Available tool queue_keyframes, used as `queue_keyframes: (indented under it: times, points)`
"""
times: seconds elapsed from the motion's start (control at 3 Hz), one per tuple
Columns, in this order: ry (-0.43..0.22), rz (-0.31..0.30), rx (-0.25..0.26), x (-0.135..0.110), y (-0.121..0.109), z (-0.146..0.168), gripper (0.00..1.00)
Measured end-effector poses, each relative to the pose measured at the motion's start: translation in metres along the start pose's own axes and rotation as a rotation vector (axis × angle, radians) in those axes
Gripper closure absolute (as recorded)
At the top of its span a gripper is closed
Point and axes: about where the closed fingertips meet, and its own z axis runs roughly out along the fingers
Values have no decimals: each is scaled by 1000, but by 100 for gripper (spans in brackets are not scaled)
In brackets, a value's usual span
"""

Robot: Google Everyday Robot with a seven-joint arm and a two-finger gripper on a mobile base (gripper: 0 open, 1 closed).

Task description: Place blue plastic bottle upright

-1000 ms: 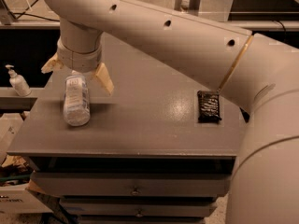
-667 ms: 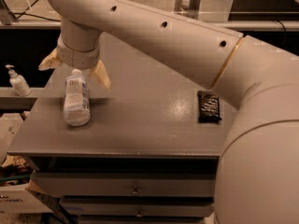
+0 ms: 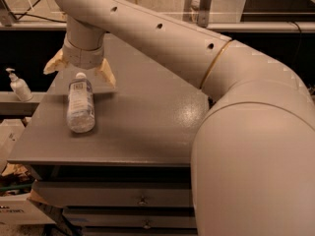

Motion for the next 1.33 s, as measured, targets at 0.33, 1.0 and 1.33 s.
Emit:
queue_keyframes:
  times: [0.33, 1.0, 1.33]
  points:
    - [-31, -14, -30, -3, 13, 6, 0]
    - [-69, -59, -88, -21, 17, 5, 18]
    - [-70, -92, -104, -23, 7, 4, 41]
